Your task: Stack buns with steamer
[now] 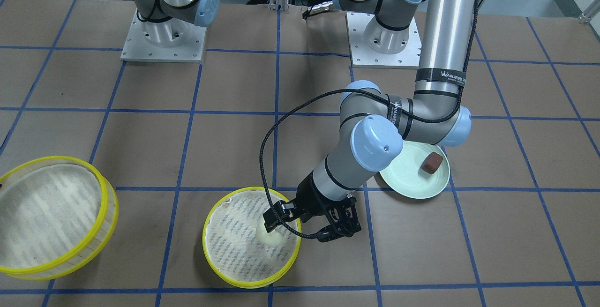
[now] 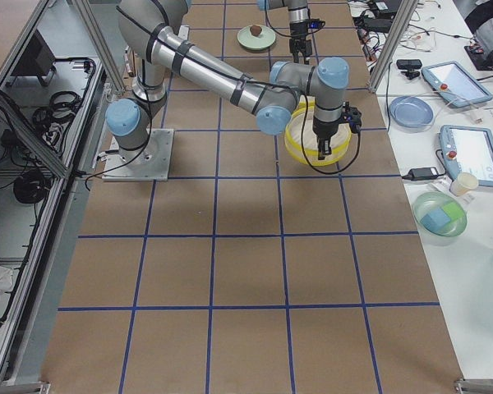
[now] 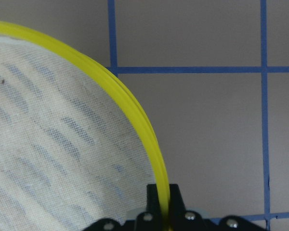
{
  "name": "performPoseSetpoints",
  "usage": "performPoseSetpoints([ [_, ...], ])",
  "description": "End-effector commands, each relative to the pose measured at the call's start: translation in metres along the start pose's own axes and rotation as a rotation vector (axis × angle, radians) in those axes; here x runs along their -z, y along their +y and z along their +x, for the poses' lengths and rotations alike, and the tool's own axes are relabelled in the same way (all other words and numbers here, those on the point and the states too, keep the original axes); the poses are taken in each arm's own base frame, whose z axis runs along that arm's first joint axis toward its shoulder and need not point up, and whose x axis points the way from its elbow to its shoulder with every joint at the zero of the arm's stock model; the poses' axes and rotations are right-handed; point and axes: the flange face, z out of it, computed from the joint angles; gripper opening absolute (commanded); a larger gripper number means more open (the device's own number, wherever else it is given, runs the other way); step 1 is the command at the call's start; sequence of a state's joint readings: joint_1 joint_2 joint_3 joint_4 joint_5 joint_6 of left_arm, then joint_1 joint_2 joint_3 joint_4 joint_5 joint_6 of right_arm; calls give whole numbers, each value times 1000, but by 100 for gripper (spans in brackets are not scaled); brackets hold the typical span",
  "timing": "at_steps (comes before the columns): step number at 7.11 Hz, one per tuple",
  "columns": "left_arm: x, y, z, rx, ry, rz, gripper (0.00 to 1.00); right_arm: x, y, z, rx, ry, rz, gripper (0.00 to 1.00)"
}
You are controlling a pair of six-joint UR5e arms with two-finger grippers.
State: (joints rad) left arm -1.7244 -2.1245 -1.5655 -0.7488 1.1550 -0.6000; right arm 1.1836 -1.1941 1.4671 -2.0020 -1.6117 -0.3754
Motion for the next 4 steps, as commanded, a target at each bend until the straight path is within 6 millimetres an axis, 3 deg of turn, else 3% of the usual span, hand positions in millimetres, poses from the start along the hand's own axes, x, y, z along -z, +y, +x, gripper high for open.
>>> performPoseSetpoints([
  [1,4,-5,-4,-14,-6,9,100,4,4,-16,-7,-3,0,0],
  [2,23,-19,-11,2,-5,40,100,14,5,-29,-41,-4,12,0],
  [3,59,-43,-32,9,-27,45,100,23,10,-66,-52,-22,-29,0],
  [4,97,-55,-51,5,-66,35,100,37,14,-96,-100,-28,-25,0],
])
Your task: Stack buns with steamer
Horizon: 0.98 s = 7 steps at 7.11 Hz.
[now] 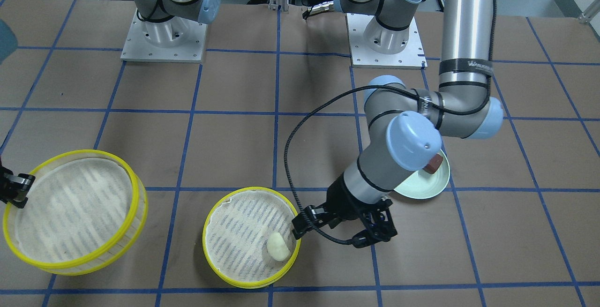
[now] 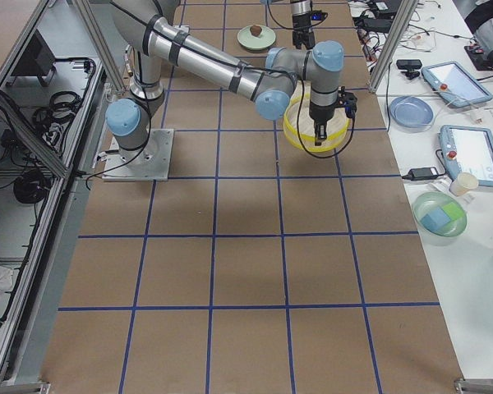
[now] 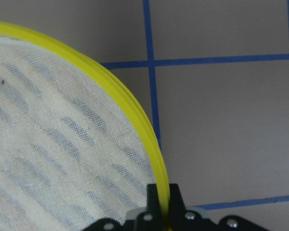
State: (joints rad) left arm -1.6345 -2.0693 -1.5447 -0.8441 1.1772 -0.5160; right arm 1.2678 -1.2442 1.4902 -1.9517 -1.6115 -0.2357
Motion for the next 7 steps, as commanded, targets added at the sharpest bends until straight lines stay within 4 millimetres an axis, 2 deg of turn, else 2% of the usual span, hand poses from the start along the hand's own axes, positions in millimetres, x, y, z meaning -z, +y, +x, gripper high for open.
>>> performPoseSetpoints([
  [1,57,-20,-47,-47,-131,-33,100,23,10,-76,-55,-15,13,0],
  [2,74,-28,-81,-181,-269,-79,100,27,16,-123,-92,-24,13,0],
  [3,98,-43,-130,-294,-330,-129,100,27,24,-168,-125,-36,14,0],
  [4,112,-42,-170,-366,-329,-231,100,23,34,-215,-203,-46,6,0],
  [5,111,-34,-211,-420,-383,-310,92,4,33,-240,-209,-48,1,0],
  [6,85,-11,-245,-556,-384,-424,89,-25,29,-251,-237,-43,-23,0],
  [7,72,-1,-274,-563,-372,-472,89,-45,25,-272,-245,-58,12,0],
])
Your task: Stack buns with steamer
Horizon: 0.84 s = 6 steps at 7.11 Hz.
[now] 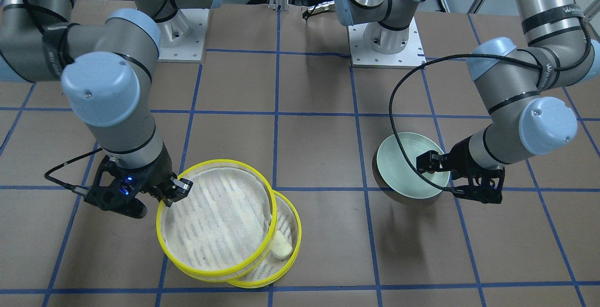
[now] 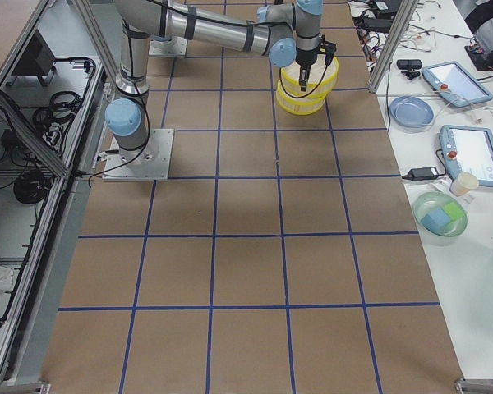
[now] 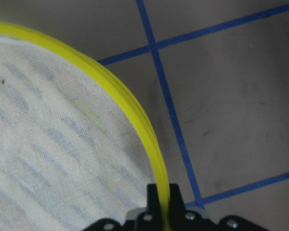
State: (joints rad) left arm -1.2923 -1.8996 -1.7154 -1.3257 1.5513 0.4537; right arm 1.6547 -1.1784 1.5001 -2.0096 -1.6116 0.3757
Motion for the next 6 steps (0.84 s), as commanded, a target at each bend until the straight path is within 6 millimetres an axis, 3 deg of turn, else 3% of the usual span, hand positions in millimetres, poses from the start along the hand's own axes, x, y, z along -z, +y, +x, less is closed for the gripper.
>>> performPoseSetpoints([
  [1,-49,24,-20,-143,21,-99,86,-43,8,-35,-31,-4,2,0],
  [5,-75,25,-29,-166,-1,-154,79,-50,17,-43,-79,16,-14,0],
  [6,-81,22,-30,-166,-1,-153,78,-60,23,-41,-73,26,-35,0],
])
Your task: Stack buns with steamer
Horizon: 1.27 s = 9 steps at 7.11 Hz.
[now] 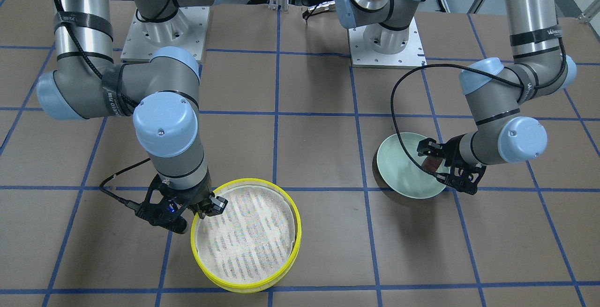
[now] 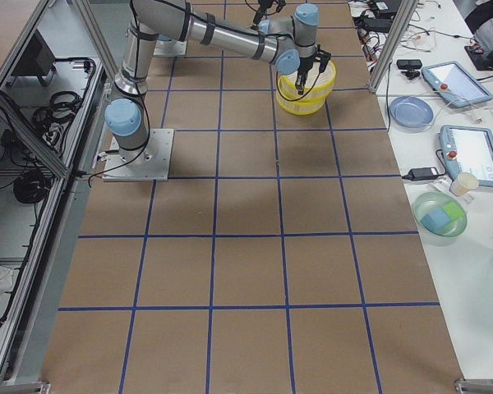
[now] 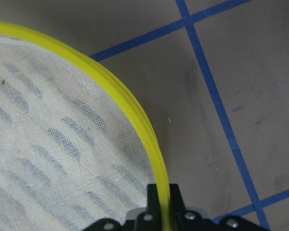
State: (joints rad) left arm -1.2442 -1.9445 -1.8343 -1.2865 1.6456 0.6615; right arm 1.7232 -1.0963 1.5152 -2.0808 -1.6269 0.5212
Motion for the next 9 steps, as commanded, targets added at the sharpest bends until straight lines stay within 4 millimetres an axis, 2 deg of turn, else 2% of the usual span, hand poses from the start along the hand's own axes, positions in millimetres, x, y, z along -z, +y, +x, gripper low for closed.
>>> performPoseSetpoints([
  [1,-11,-6,-4,-3,0,-3,63,-15,9,3,13,15,-27,0],
  [2,-11,-8,-7,-3,-22,-10,23,-15,9,3,13,14,-30,0],
  [3,-10,-7,-8,0,-32,-15,0,-14,9,3,13,13,-27,0],
  [5,7,-8,-5,31,-49,25,0,-10,10,2,14,4,-19,0],
  [7,45,-20,-3,107,-96,90,0,-8,9,1,6,-5,-16,0],
  [8,75,-23,-6,127,-134,144,0,-10,9,1,13,-4,-17,0],
  [9,96,-28,-9,204,-147,191,0,-10,9,1,12,-4,-17,0],
])
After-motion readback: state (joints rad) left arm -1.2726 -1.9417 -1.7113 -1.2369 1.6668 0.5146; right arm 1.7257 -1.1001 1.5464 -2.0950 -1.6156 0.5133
